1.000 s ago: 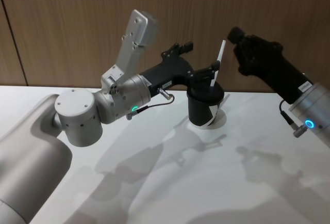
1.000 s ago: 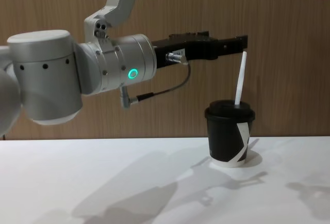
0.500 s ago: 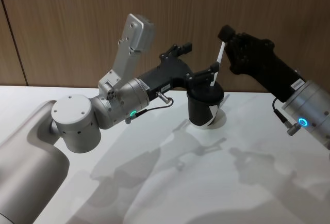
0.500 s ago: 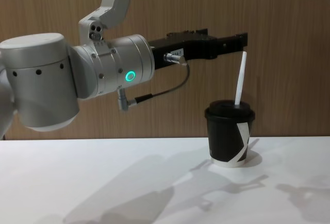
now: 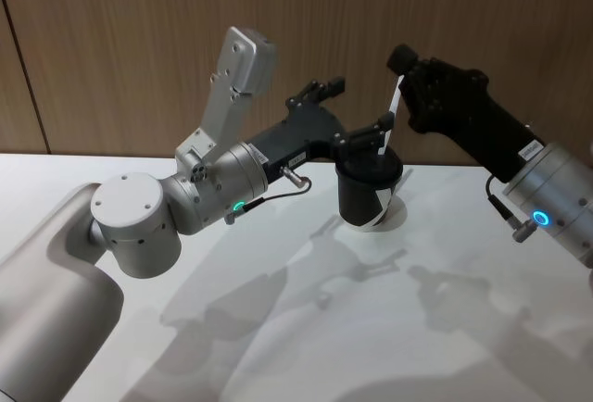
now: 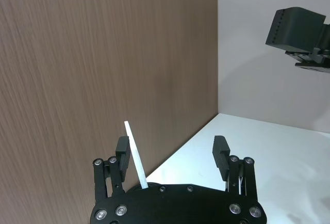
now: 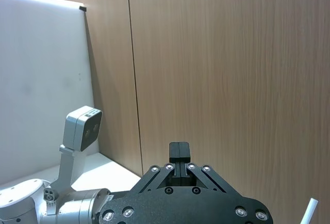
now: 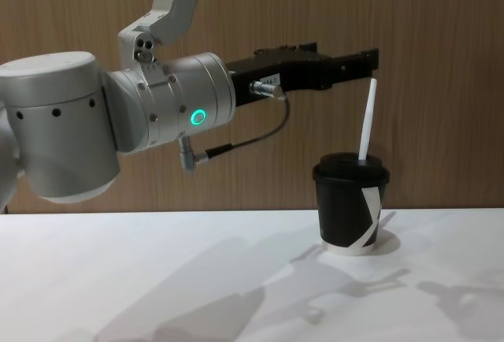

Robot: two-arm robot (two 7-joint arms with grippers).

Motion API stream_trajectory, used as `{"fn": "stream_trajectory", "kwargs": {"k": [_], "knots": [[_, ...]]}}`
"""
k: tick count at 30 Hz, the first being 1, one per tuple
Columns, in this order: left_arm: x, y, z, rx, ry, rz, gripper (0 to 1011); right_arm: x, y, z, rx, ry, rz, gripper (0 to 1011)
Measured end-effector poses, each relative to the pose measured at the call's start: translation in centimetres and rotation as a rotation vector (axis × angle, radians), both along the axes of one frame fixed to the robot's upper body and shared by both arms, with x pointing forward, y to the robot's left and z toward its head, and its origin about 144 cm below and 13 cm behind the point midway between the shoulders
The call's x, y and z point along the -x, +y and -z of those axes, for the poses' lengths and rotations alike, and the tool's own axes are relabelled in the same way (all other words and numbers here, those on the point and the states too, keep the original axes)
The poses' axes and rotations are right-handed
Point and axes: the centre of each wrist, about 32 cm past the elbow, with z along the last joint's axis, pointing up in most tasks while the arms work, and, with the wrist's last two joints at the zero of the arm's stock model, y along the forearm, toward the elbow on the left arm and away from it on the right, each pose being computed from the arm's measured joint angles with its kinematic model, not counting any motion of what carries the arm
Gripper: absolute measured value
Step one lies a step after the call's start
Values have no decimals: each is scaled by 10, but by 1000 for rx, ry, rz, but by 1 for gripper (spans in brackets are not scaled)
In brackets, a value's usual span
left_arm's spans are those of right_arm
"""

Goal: Pick up the straw with one hand, pass it to the other hand, and insert it into the cup.

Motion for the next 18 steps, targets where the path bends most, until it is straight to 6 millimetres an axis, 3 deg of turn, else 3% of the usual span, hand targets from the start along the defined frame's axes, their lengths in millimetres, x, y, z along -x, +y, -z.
{"fn": "stream_trajectory", "kwargs": {"k": [18], "knots": [[1, 0, 0, 2, -2, -1, 1003, 0, 1, 0, 2, 0, -2, 0]]}}
